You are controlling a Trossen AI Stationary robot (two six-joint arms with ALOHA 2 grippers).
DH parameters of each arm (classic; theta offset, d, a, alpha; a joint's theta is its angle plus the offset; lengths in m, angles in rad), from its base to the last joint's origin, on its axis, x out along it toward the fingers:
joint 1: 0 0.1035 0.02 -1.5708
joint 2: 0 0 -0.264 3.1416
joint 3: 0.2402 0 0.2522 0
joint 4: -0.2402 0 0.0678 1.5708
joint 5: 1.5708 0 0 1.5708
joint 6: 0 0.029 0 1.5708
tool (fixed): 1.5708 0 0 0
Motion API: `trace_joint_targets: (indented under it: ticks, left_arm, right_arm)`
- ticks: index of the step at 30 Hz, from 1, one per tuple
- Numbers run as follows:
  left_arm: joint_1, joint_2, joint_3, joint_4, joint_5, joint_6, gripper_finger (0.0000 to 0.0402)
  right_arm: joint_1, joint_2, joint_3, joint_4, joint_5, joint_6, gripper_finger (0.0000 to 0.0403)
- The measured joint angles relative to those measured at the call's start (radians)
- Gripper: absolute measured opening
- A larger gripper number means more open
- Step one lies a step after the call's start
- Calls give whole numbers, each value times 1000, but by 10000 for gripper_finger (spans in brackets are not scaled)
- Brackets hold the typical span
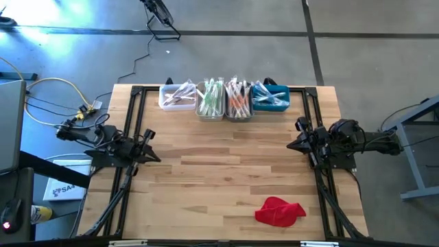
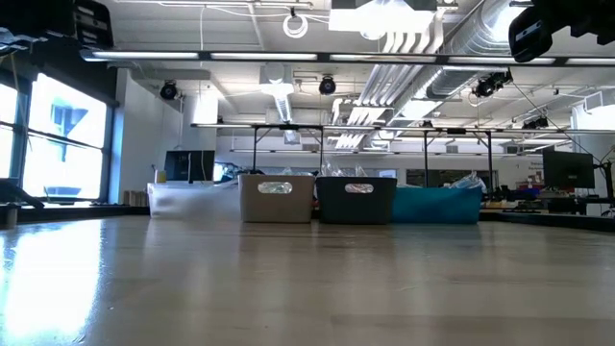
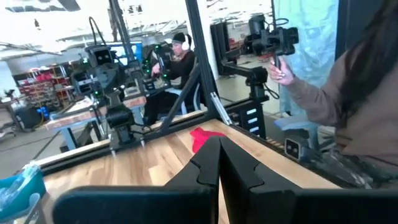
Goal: Pick & Place Toothbrushes
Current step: Return to Home Position
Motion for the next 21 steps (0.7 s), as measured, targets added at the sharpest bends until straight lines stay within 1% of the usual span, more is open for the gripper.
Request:
trace_joint_targets:
  ticks: [8, 11, 18, 21]
  left_arm:
    - [0, 0, -146, 136, -62, -7, 0]
    - [0, 1, -163, 164, -66, -10, 0]
    - [0, 0, -167, 129, -159, -53, 0]
    - [0, 0, -167, 86, -166, -78, 0]
  right_arm:
    - [0, 0, 0, 2, 0, 11, 2]
    - [0, 0, 0, 2, 0, 11, 2]
    - [0, 0, 0, 1, 0, 11, 2]
    - [0, 0, 0, 1, 0, 11, 2]
